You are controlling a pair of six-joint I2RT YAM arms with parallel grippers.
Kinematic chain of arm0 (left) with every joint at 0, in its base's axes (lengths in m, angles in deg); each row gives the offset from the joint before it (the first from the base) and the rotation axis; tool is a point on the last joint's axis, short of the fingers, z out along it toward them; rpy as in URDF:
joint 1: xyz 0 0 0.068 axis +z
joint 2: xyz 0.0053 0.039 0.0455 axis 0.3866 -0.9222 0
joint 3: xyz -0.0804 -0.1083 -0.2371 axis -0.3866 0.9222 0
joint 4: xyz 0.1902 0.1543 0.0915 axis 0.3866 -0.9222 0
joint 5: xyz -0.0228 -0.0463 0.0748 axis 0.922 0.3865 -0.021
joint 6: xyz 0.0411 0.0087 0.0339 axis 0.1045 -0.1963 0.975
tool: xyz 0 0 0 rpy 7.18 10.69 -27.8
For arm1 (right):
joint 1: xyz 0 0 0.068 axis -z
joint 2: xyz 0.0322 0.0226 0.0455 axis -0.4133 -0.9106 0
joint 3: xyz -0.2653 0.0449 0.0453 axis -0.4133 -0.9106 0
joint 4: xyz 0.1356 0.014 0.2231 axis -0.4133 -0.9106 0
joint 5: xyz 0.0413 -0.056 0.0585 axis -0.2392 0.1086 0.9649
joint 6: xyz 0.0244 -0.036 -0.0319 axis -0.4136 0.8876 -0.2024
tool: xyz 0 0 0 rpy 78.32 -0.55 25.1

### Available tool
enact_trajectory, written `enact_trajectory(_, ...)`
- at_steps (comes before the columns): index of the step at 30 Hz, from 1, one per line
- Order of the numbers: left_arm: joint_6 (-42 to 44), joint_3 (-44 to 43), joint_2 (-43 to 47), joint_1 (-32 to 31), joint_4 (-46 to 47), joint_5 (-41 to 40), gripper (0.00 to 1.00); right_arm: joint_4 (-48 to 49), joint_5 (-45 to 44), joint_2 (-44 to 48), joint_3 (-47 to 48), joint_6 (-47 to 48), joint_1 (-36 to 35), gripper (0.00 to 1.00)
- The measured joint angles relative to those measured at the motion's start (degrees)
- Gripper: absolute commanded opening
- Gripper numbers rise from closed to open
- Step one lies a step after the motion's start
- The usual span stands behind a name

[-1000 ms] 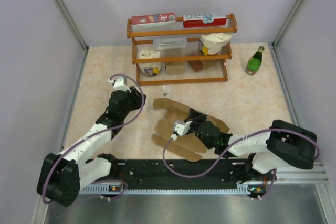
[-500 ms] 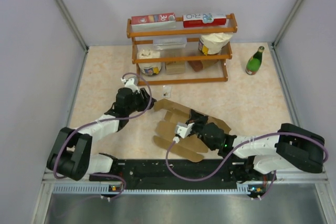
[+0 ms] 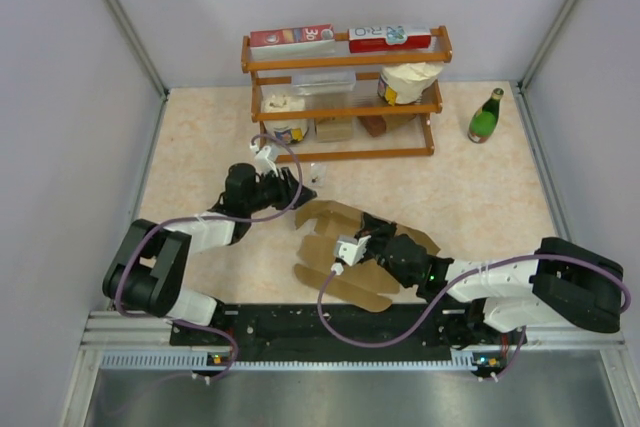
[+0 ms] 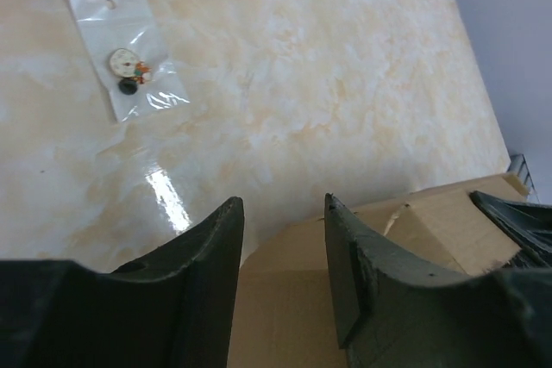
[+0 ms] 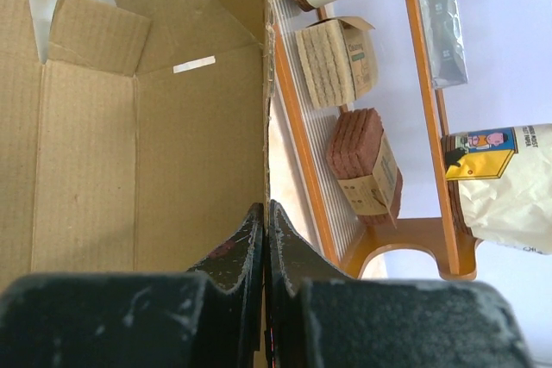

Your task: Fold the paper box

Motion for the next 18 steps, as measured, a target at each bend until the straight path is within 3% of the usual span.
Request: enact_trajectory(18, -0.8, 9.5, -0.7, 0.0, 14.5, 9.0, 0.37, -0.2, 0.3, -2.4, 0.0, -0.2, 0.0, 0.0)
